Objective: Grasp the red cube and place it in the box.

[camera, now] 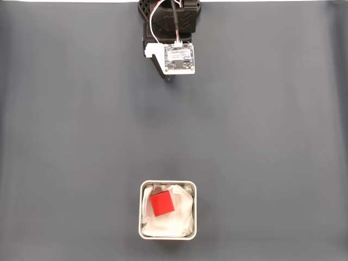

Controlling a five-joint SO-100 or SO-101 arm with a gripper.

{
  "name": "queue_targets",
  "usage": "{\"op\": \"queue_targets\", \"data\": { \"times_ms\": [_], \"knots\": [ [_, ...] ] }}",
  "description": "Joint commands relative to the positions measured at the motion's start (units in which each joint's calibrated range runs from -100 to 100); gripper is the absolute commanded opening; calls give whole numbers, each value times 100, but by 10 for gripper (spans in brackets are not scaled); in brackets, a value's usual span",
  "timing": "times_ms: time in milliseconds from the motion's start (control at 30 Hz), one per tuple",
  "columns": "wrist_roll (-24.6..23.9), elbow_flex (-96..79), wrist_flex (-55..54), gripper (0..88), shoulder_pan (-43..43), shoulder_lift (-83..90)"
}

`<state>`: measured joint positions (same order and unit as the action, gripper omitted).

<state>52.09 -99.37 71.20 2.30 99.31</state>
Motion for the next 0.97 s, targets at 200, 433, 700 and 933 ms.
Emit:
{"op": "queue_targets", "data": {
  "times_ms": [200, 433, 700, 933],
  "knots": [
    [-68, -45, 396, 0, 12, 61],
    [-274, -45, 470, 3, -67, 61],
    [-269, -45, 470, 3, -95, 61],
    [-269, -45, 470, 3, -109, 61]
  ]
}}
